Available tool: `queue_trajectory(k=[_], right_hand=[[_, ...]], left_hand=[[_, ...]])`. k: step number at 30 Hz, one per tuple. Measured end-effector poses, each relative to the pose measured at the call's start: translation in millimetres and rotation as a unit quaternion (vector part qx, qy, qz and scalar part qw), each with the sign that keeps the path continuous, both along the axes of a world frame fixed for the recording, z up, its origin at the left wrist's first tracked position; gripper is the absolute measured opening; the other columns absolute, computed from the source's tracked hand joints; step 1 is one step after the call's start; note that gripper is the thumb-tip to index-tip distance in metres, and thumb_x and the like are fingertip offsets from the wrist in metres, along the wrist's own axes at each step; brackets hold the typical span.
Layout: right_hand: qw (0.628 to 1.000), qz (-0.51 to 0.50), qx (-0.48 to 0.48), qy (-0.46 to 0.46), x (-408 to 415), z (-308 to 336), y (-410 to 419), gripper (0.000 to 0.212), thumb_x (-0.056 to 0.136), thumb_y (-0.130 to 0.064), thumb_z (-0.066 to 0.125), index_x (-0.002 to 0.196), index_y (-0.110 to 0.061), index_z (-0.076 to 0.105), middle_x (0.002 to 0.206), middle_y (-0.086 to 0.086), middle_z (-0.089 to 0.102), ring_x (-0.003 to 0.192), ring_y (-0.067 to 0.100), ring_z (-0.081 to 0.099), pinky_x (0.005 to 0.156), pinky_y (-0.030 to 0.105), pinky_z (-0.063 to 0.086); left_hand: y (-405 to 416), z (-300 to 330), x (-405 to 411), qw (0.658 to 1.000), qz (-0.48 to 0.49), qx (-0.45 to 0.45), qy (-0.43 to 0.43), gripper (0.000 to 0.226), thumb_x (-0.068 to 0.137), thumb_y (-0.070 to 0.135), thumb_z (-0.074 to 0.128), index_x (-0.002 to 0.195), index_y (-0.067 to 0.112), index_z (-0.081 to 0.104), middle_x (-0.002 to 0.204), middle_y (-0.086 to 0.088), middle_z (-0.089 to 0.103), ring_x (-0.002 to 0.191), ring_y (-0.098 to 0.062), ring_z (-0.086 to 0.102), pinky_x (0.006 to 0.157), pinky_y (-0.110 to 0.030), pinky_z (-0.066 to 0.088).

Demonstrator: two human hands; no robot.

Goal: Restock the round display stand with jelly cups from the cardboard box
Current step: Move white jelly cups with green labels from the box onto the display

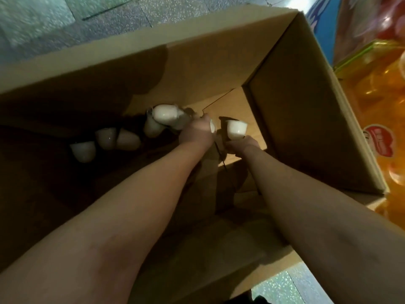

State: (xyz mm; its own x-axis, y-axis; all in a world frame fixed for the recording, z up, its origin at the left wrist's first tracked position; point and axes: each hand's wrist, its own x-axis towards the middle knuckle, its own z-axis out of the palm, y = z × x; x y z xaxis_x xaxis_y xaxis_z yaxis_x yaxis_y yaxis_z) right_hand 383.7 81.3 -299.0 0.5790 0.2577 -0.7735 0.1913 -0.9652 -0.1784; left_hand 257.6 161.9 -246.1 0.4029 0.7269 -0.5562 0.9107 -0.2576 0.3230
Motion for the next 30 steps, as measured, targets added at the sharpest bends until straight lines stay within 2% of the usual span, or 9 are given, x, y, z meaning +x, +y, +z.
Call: queue_trajectory(k=[3,5,9,13,16,19,23,26,30], right_hand=[[0.999,0.003,-0.028,0.018,1,17,-12,0.04,0.088,-0.032,0.066,0.119,-0.009,0.055,0.1,0.01,0.061,0.081,0.021,0.06,0.076,0.033,0.051],[0.999,0.044,-0.026,0.003,4,34,-18,0.045,0.091,-0.034,0.063,0.127,-0.008,0.053,0.108,0.009,0.058,0.083,0.023,0.059,0.07,0.032,0.046],[0.996,0.07,0.055,-0.033,8,90,-36,0.056,0.091,-0.026,0.066,0.137,-0.003,0.045,0.132,0.016,0.055,0.119,0.033,0.055,0.079,0.032,0.04],[0.984,0.122,0.102,-0.085,11,165,-80,0.054,0.094,-0.031,0.059,0.138,-0.009,0.039,0.127,0.014,0.057,0.112,0.032,0.059,0.085,0.041,0.051],[0.97,0.125,0.183,-0.096,19,226,-146,0.037,0.088,-0.039,0.066,0.11,-0.014,0.048,0.098,0.006,0.061,0.083,0.023,0.06,0.068,0.039,0.052],[0.954,0.093,0.26,-0.12,30,281,-228,0.033,0.085,-0.038,0.071,0.098,-0.018,0.049,0.081,-0.006,0.053,0.074,0.015,0.054,0.06,0.032,0.045],[0.938,0.043,0.319,-0.129,48,330,-345,0.032,0.083,-0.034,0.073,0.093,-0.022,0.045,0.078,-0.011,0.049,0.074,0.016,0.05,0.055,0.024,0.032],[0.934,0.008,0.326,-0.149,62,355,-433,0.028,0.083,-0.029,0.071,0.097,-0.016,0.05,0.085,-0.001,0.057,0.079,0.024,0.054,0.062,0.031,0.034],[0.925,-0.048,0.322,-0.194,81,391,-548,0.03,0.082,-0.025,0.07,0.107,-0.014,0.057,0.088,0.0,0.061,0.082,0.023,0.056,0.067,0.03,0.036]], left_hand=[[-16,18,-12,1.0,-0.015,-0.004,-0.026,0.041,0.095,0.039,0.054,0.13,0.02,0.047,0.128,-0.006,0.045,0.102,-0.024,0.053,0.07,-0.033,0.044],[-27,33,-21,0.998,-0.046,0.016,-0.043,0.037,0.094,0.039,0.052,0.125,0.019,0.049,0.121,-0.004,0.049,0.093,-0.018,0.053,0.068,-0.03,0.043],[-50,82,-35,0.996,-0.059,0.031,-0.067,0.041,0.091,0.037,0.051,0.127,0.018,0.05,0.117,-0.002,0.05,0.093,-0.016,0.052,0.073,-0.029,0.041],[-86,146,-41,0.994,-0.037,0.064,-0.084,0.038,0.093,0.036,0.053,0.127,0.018,0.051,0.118,0.0,0.051,0.096,-0.016,0.055,0.075,-0.028,0.044],[-125,197,-34,0.993,0.002,0.06,-0.099,0.04,0.096,0.037,0.053,0.132,0.021,0.048,0.12,0.004,0.05,0.099,-0.011,0.052,0.079,-0.025,0.044],[-173,240,-24,0.987,-0.004,0.078,-0.143,0.033,0.096,0.033,0.055,0.125,0.017,0.054,0.114,0.002,0.055,0.099,-0.01,0.054,0.082,-0.025,0.048],[-251,287,5,0.962,-0.061,0.102,-0.247,0.027,0.091,0.028,0.057,0.107,0.007,0.059,0.101,-0.005,0.059,0.091,-0.018,0.059,0.076,-0.029,0.051],[-317,323,41,0.97,-0.064,0.049,-0.231,0.031,0.093,0.028,0.058,0.12,0.017,0.053,0.112,0.002,0.055,0.097,-0.014,0.055,0.069,-0.022,0.04],[-410,356,90,0.947,-0.134,0.063,-0.284,0.035,0.087,0.032,0.062,0.12,0.019,0.057,0.106,0.0,0.059,0.091,-0.022,0.06,0.072,-0.031,0.04]])
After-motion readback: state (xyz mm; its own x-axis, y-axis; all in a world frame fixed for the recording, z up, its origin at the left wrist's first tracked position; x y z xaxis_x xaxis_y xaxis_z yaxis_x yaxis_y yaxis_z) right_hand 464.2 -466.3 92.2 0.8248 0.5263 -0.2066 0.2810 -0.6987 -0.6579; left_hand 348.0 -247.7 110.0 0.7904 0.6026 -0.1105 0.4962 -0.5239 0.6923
